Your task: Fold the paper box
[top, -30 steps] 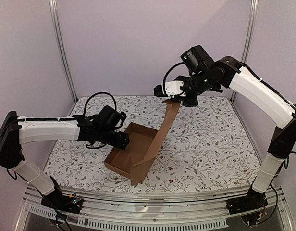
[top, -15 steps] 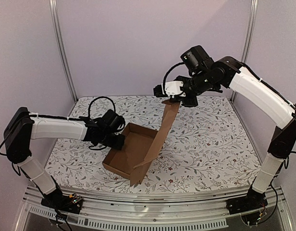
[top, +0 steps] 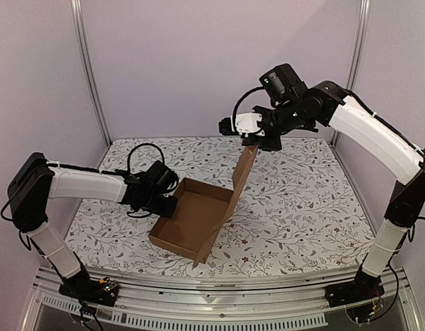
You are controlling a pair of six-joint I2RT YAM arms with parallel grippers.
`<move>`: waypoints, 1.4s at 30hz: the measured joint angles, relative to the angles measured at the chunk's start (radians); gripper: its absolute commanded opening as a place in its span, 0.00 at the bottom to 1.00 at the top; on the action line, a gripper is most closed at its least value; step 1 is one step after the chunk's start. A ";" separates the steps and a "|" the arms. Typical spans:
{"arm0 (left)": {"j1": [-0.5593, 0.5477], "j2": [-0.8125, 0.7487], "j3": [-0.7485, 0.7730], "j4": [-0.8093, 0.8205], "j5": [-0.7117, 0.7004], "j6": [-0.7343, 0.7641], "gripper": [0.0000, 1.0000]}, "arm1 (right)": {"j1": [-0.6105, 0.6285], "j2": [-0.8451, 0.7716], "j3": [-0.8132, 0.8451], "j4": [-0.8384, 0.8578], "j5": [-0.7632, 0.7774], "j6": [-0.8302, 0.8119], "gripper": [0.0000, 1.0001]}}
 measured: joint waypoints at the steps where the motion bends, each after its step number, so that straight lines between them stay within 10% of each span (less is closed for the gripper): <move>1: 0.000 0.000 0.000 0.000 0.002 -0.002 0.00 | 0.000 -0.001 0.000 0.009 -0.002 0.002 0.30; 14: 0.000 0.002 -0.004 -0.010 0.028 -0.110 0.00 | 0.000 -0.081 -0.057 0.209 0.001 0.196 0.71; 34: -0.167 -0.006 -0.084 0.127 -0.053 -0.751 0.05 | 0.000 -0.370 -0.423 0.318 0.274 0.797 0.71; 42: -0.282 0.002 -0.098 0.130 -0.073 -0.962 0.14 | 0.000 -0.368 -0.464 0.328 0.320 0.916 0.48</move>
